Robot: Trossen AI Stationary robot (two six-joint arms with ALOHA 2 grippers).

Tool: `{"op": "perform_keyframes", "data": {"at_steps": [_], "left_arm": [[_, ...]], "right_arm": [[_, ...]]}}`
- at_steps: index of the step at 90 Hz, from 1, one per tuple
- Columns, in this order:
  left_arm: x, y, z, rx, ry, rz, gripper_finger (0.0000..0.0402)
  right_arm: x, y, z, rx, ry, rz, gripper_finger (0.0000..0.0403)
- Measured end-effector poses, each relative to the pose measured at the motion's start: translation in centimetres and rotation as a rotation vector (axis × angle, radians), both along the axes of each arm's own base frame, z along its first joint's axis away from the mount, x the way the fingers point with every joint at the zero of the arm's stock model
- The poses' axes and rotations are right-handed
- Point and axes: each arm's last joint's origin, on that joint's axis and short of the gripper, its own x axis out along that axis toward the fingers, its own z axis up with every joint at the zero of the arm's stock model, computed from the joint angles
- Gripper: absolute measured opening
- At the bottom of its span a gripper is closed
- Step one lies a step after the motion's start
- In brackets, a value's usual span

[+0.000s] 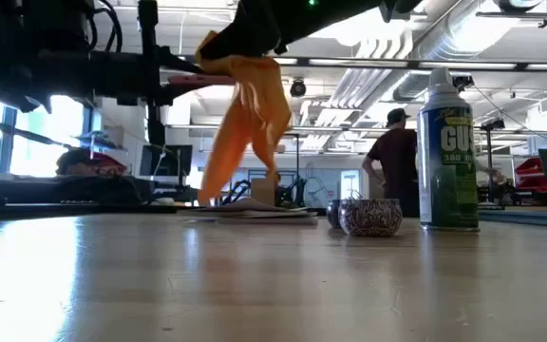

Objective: Apply microfiber cloth
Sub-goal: Wipe the pink phone with the orange microfiber cloth

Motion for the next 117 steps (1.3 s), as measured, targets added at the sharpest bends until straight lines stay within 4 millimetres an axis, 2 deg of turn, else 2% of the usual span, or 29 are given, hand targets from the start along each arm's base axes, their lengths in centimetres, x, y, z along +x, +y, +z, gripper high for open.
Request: {"op": "perform_keyframes", "data": {"at_steps": [7,23,43,58,66,77,94,117], "left_arm": [[0.0,-0.2,0.0,-0.007,-0.008,-0.014,0.0017],[0.0,-0.3,0.3,-0.005,-0.04,-0.044,0.0017],[-0.3,-0.2,1.1,0.018,-0.117,-0.091,0.0017],[-0.3,-0.1,1.2,0.005,-0.127,-0.065,0.0017],[-0.3,-0.2,1.1,0.001,-0.113,-0.054,0.0017],[-0.3,-0.3,0.9,-0.012,-0.087,-0.008,0.0017],[0.2,-0.2,1.0,-0.01,-0.045,0.113,0.0017],[2.7,-0.2,2.1,0.061,0.092,0.209,0.0017]], "right_arm": [[0.1,-0.5,0.2,0.012,-0.012,0.002,0.0],[0.3,-0.6,-0.4,0.13,0.008,0.136,0.0],[0.1,1.3,-0.9,0.201,0.06,0.303,0.0],[0.2,1.1,-0.5,0.085,0.013,0.185,0.0],[0.4,-0.2,0.0,0.0,-0.03,0.064,0.0],[0.6,-2.1,0.7,-0.011,-0.104,-0.033,0.0],[0.8,-3.4,0.2,0.066,-0.105,-0.018,0.0],[1.2,-3.2,-1.5,0.11,-0.045,-0.002,0.0]]}}
